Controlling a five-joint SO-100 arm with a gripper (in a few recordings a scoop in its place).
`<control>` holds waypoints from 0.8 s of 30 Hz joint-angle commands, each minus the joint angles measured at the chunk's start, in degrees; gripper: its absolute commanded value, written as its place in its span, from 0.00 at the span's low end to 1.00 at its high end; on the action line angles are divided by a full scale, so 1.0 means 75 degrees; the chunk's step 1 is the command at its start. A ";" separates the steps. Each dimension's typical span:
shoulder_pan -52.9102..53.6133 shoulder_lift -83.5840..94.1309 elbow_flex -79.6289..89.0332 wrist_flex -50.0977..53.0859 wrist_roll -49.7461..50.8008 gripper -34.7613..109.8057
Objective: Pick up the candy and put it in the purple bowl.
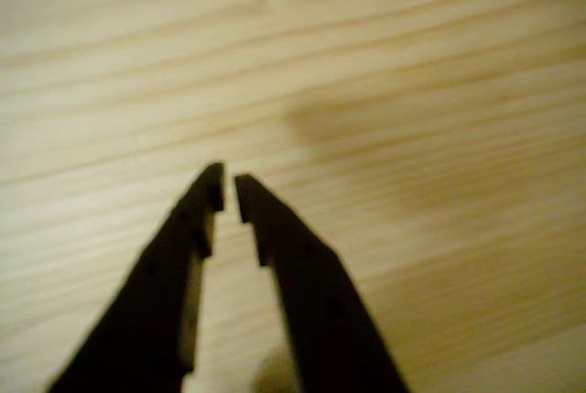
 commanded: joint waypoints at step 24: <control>0.0211 -0.1160 -0.1512 -0.0410 0.0223 0.24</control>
